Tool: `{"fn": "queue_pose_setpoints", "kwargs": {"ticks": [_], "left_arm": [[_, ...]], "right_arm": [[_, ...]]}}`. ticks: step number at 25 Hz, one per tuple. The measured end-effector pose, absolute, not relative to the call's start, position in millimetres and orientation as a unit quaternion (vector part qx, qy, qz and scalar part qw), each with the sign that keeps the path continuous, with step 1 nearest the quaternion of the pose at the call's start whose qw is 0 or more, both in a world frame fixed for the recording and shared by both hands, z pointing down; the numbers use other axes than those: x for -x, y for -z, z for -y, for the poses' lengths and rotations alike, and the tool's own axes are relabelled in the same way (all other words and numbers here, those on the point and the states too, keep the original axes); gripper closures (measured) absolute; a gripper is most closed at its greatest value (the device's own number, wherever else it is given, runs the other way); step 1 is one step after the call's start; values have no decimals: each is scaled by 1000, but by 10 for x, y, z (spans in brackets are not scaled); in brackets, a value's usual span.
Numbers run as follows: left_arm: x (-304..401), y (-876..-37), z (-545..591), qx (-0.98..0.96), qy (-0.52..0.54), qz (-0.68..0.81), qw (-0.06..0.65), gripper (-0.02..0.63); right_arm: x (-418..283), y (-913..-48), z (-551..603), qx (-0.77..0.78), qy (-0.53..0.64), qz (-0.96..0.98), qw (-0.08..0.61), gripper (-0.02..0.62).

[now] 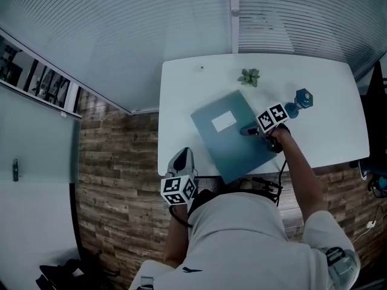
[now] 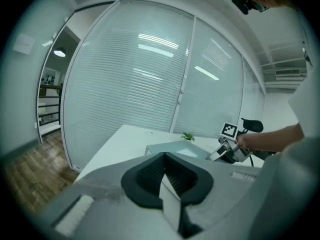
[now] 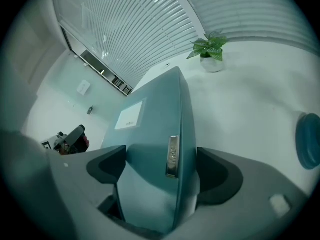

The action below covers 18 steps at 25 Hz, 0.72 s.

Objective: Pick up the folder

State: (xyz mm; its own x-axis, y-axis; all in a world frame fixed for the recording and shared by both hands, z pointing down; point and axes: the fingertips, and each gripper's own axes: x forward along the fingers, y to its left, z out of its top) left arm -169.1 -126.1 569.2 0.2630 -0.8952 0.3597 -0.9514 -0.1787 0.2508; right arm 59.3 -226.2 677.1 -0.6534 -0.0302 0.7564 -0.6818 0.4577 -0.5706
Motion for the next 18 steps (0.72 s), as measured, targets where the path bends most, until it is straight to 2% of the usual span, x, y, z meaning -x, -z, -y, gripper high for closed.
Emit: {"fn": "queue_pose_setpoints", "kwargs": {"ticks": [2, 4, 7, 10, 14, 18], "left_arm": [[1611, -5831, 1309, -767, -62, 587, 252, 596], [1534, -5979, 1354, -764, -55, 571, 296, 550], [1400, -6205, 1439, -747, -39, 553, 366, 446], [1227, -6394, 1540, -732, -50, 537, 416, 316], [1090, -6613, 1631, -692, -51, 535, 482, 222], [1080, -6655, 1664, -663, -32, 545, 513, 200]], "right_arm": [[-595, -6755, 2259, -229, -468, 781, 345, 147], [-597, -6750, 2253, -231, -467, 782, 341, 147], [-602, -6756, 2257, -233, -467, 784, 336, 147], [-605, -6747, 2262, -234, -466, 785, 334, 147], [-603, -6734, 2254, -237, -467, 786, 328, 150], [-601, -6722, 2259, -243, -462, 796, 306, 150]]}}
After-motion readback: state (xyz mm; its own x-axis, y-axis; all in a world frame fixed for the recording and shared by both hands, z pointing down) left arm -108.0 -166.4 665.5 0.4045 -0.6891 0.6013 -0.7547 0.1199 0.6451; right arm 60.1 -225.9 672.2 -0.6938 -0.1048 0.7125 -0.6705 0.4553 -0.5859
